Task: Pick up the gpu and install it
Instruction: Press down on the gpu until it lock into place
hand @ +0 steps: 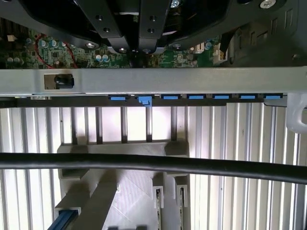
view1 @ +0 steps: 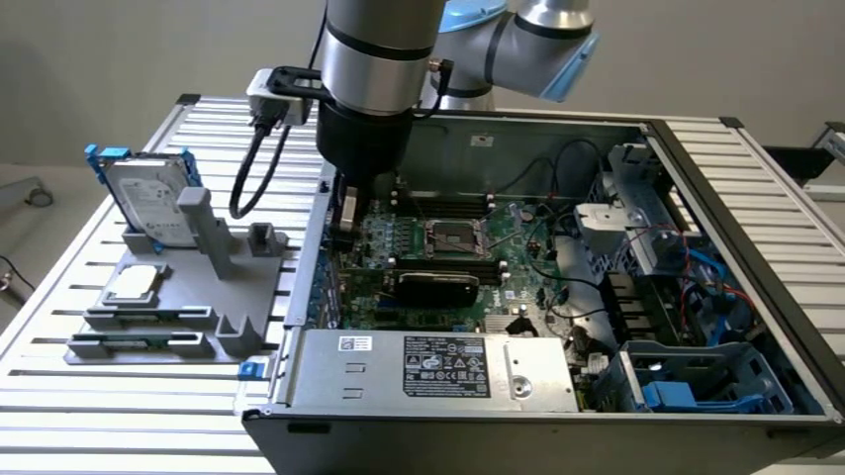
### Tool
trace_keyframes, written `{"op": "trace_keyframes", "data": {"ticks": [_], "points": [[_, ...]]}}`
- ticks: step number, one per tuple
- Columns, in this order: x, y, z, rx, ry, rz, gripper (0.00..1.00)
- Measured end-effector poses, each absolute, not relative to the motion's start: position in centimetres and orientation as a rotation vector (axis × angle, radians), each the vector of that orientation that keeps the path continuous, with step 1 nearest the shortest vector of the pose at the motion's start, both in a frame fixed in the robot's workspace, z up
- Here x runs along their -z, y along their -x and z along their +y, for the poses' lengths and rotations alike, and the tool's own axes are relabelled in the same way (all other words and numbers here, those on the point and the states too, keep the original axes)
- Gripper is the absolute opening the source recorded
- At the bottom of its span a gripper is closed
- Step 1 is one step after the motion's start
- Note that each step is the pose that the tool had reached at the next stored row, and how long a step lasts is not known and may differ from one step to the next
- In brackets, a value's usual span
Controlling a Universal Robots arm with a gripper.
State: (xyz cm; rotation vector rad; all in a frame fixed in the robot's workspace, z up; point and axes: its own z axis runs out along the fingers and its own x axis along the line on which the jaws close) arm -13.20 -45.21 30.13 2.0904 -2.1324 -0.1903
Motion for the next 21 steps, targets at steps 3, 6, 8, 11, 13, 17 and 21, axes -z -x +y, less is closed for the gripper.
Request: {"op": "trace_keyframes", "data": {"ticks": [3,6,8,11,13,17,21], "points": [[-30.13,13.20,-45.21,0.185,-2.088,-2.131,0.11],[-30.09,13.20,-45.21,0.182,-2.086,-2.130,0.11],[-30.03,13.20,-45.20,0.182,-2.086,-2.130,0.11],[-29.90,13.20,-45.21,0.181,-2.086,-2.129,0.11],[-29.87,13.20,-45.21,0.181,-2.085,-2.129,0.11],[-29.81,13.21,-45.21,0.182,-2.085,-2.129,0.11],[-29.79,13.22,-45.21,0.182,-2.085,-2.129,0.11]]}}
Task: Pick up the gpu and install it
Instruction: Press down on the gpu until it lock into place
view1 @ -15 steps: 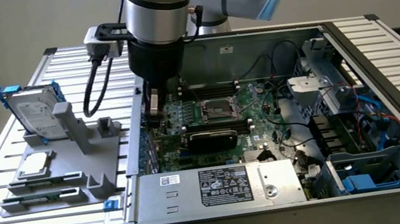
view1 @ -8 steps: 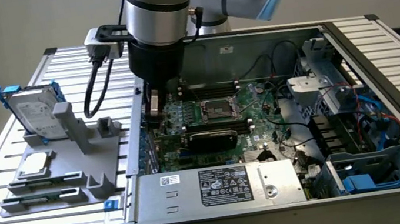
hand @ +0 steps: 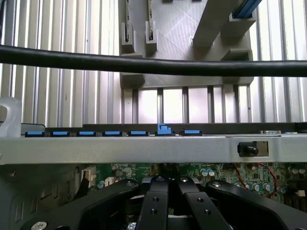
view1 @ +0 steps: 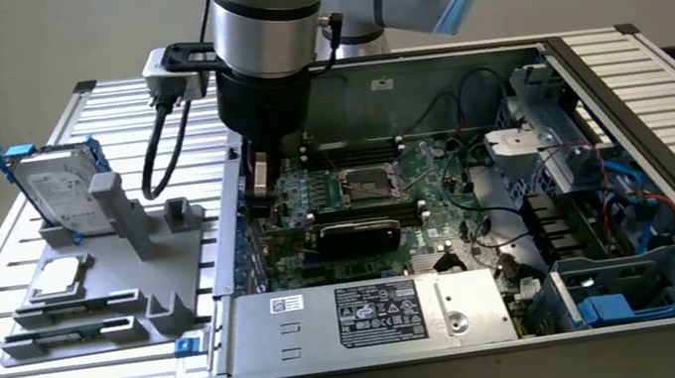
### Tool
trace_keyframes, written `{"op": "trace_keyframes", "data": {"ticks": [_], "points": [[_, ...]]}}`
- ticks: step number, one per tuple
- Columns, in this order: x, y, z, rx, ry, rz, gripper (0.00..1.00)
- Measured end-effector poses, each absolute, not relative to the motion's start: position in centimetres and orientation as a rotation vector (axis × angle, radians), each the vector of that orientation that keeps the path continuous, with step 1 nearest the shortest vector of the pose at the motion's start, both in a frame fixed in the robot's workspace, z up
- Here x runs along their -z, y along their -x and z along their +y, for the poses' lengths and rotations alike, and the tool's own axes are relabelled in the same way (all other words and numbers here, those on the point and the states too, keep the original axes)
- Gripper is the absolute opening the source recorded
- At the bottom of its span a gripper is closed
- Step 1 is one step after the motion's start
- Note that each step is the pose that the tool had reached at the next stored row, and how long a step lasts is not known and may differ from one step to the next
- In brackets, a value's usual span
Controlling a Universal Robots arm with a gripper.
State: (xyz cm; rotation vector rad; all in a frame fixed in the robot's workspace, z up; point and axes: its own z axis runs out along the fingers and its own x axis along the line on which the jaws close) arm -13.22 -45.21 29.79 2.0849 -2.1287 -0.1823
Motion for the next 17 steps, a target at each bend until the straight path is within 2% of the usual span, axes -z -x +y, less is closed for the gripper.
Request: {"op": "trace_keyframes", "data": {"ticks": [11,17], "points": [[-29.7,13.2,-45.2,0.176,-2.082,-2.127,0.11],[-31.0,12.0,-45.2,0.184,-2.077,-2.122,0.11]]}}
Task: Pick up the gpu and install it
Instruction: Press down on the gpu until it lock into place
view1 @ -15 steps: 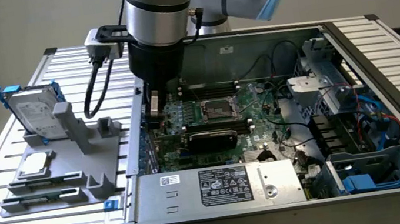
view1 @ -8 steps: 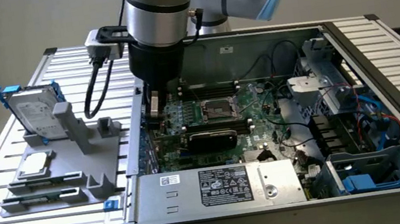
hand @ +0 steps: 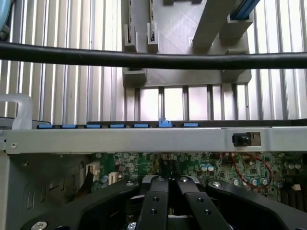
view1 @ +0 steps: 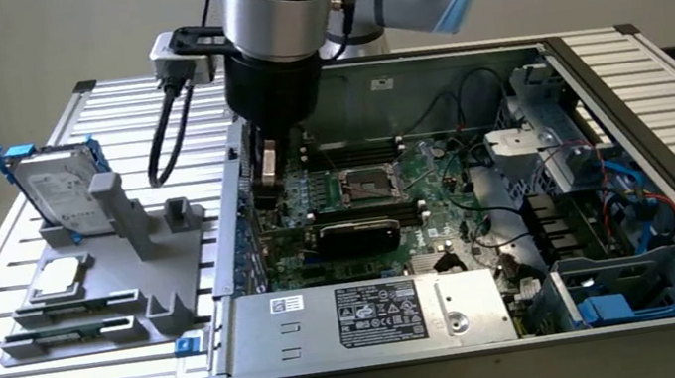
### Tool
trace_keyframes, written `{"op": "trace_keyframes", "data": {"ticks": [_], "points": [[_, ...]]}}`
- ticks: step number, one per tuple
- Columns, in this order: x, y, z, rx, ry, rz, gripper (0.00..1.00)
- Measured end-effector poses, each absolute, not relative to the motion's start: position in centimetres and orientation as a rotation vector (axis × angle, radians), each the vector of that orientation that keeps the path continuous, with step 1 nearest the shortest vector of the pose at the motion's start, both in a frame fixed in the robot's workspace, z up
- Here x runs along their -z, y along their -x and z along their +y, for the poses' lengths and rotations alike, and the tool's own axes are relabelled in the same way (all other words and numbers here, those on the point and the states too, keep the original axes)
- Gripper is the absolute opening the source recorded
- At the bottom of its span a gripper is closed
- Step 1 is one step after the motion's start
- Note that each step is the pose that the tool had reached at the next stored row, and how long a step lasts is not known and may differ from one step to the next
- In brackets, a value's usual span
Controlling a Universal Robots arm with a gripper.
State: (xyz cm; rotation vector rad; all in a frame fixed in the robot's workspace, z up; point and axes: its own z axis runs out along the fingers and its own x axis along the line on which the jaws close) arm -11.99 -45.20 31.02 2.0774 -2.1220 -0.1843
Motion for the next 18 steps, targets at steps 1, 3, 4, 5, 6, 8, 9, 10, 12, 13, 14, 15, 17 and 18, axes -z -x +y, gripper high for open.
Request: {"op": "trace_keyframes", "data": {"ticks": [1,3,4,5,6,8,9,10,12,13,14,15,17,18], "points": [[-31.0,11.7,-45.2,0.184,-2.077,-2.122,0.11],[-31.0,11.0,-45.2,0.184,-2.077,-2.122,0.11],[-31.0,10.7,-45.2,0.184,-2.077,-2.122,0.11],[-31.0,10.5,-45.2,0.184,-2.078,-2.122,0.11],[-31.0,10.2,-45.2,0.183,-2.078,-2.123,0.11],[-31.0,9.6,-45.2,0.178,-2.081,-2.125,0.11],[-31.0,9.4,-45.2,0.174,-2.083,-2.127,0.11],[-31.0,9.2,-45.2,0.168,-2.086,-2.129,0.11],[-31.0,8.8,-45.2,0.157,-2.093,-2.136,0.11],[-31.0,8.6,-45.2,0.152,-2.096,-2.139,0.11],[-31.0,8.4,-45.2,0.146,-2.100,-2.142,0.11],[-31.0,8.2,-45.2,0.140,-2.103,-2.145,0.11],[-31.0,7.9,-45.2,0.132,-2.108,-2.150,0.11],[-31.0,7.8,-45.2,0.131,-2.112,-2.149,0.11]]}}
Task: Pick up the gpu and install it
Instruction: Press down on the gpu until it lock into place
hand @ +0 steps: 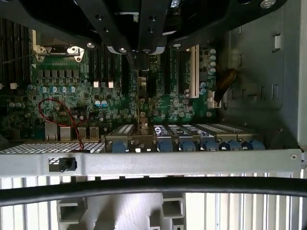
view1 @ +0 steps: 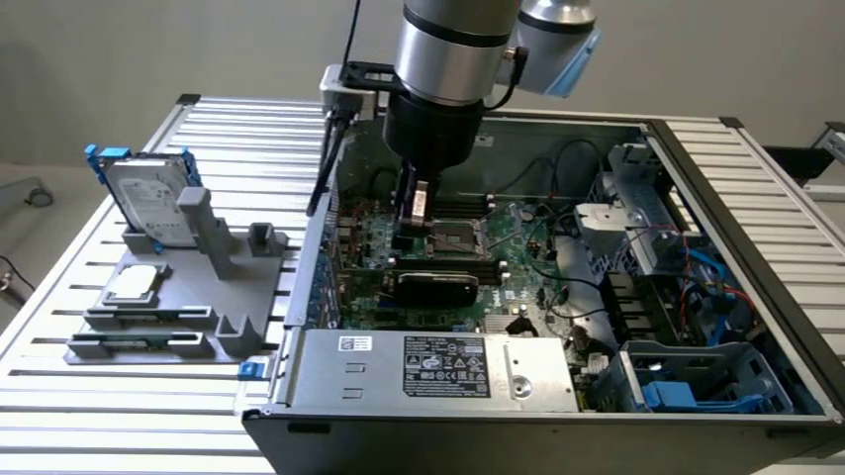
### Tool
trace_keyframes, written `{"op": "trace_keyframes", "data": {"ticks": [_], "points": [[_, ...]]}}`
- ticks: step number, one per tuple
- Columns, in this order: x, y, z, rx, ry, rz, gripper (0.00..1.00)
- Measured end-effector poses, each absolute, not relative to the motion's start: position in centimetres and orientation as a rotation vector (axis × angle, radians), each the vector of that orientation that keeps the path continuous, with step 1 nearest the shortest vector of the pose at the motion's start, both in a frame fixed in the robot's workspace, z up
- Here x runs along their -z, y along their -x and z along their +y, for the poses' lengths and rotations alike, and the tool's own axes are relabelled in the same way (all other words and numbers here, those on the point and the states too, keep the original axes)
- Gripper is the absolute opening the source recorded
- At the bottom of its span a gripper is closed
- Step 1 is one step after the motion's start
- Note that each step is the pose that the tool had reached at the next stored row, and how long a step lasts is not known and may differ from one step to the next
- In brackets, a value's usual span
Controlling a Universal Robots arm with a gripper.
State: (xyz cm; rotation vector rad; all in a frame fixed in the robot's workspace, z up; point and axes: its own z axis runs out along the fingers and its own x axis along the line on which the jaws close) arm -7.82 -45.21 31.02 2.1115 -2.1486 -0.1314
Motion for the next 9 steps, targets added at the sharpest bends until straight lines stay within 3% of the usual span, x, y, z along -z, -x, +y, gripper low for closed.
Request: {"op": "trace_keyframes", "data": {"ticks": [9], "points": [[-31.03,7.79,-45.21,0.132,-2.115,-2.145,0.11]]}}
